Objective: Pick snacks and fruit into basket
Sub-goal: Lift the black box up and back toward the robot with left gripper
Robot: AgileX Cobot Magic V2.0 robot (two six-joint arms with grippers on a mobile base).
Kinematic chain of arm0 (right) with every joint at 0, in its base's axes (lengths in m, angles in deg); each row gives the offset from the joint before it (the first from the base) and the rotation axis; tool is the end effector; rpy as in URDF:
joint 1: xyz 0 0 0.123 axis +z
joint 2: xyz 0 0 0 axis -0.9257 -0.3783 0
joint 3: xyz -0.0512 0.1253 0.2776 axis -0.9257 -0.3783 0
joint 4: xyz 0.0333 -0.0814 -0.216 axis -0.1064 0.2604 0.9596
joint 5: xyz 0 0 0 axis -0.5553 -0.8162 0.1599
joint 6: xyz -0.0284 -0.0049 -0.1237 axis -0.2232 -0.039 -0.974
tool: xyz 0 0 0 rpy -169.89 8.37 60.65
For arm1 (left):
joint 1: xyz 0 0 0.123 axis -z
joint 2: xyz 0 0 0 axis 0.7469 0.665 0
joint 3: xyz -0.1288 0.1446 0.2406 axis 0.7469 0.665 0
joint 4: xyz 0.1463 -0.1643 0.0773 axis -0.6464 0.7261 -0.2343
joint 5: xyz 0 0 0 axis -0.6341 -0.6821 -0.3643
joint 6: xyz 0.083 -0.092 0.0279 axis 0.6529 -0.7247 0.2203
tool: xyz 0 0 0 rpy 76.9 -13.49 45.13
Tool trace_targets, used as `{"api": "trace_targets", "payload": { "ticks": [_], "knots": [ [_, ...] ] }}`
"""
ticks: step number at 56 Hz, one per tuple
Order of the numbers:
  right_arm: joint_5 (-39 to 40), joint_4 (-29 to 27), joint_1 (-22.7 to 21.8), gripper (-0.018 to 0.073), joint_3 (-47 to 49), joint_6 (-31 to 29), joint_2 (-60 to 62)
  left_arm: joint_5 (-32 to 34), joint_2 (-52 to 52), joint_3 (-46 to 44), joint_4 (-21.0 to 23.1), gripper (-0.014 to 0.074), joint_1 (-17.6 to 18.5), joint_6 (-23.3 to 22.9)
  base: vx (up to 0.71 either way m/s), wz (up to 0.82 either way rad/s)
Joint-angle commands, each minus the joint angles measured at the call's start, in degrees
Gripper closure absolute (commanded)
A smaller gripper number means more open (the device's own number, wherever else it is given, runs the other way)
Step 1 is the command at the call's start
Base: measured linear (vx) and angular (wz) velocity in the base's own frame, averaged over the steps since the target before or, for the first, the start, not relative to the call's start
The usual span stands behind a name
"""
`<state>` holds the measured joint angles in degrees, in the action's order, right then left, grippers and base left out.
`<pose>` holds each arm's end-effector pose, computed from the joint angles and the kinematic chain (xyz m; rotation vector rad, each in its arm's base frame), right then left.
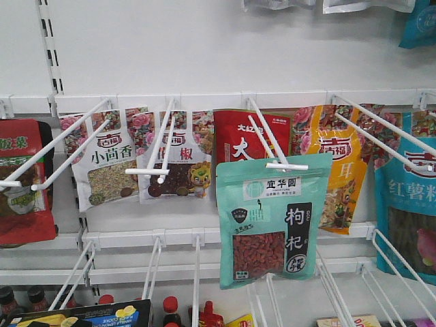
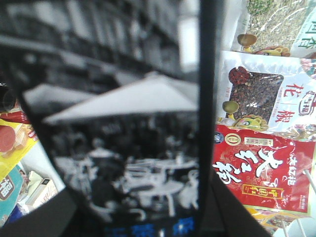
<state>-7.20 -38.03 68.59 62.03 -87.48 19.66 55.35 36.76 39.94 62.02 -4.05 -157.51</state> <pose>0.1232 0.0056 0.3470 -0.0239 1.9556 0.0448 0.2029 -0.1051 0.2051 -1.3100 1.5257 -1.2502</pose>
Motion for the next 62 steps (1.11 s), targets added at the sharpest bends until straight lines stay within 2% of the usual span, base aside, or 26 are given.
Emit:
{"api": "trace_targets", "payload": {
  "ticks": [1,11,18,21,27,34,38,44,55,62],
  "knots": [
    [4.50,0.31,-0.28,0.0350,1.80,-0.66,-0.19,6.55,-1.16,-1.43,-2.47,0.0608,0.28,0.35,0.00,0.00],
    [4.50,0.31,-0.28,0.0350,1.80,-0.66,-0.19,9.78,-1.21,-1.43,-6.74,0.0605,0.28,0.35,0.00,0.00],
    [4.50,0.31,-0.28,0.0350,1.80,-0.66,-0.19,9.26,-2.69,-1.43,-7.23,0.0604,0.28,0.50,0.00,0.00],
    [4.50,0.31,-0.28,0.0350,1.80,-0.66,-0.19,8.34,-3.94,-1.60,-7.17,0.0604,0.28,2.04,0.00,0.00],
    [4.50,0.31,-0.28,0.0350,1.80,-0.66,-0.19,4.29,-7.36,-2.55,-7.58,0.0604,0.28,8.31,0.00,0.00],
    [4.50,0.31,-0.28,0.0350,1.80,-0.66,-0.19,-5.76,-11.88,-5.54,-10.77,0.0604,0.22,19.17,0.00,0.00],
    [4.50,0.31,-0.28,0.0350,1.80,-0.66,-0.19,-13.14,-13.88,-7.92,-14.65,0.0604,0.22,26.40,0.00,0.00],
    [4.50,0.31,-0.28,0.0350,1.80,-0.66,-0.19,-21.88,-16.40,-12.08,-21.42,0.0604,0.22,33.70,0.00,0.00],
    [4.50,0.31,-0.28,0.0350,1.80,-0.66,-0.19,-38.97,-19.85,-19.38,-35.44,0.0604,0.22,39.42,0.00,0.00],
    [4.50,0.31,-0.28,0.0350,1.80,-0.66,-0.19,-50.27,-21.52,-23.71,-40.01,0.0604,0.22,45.35,0.00,0.00]
  ]
}}
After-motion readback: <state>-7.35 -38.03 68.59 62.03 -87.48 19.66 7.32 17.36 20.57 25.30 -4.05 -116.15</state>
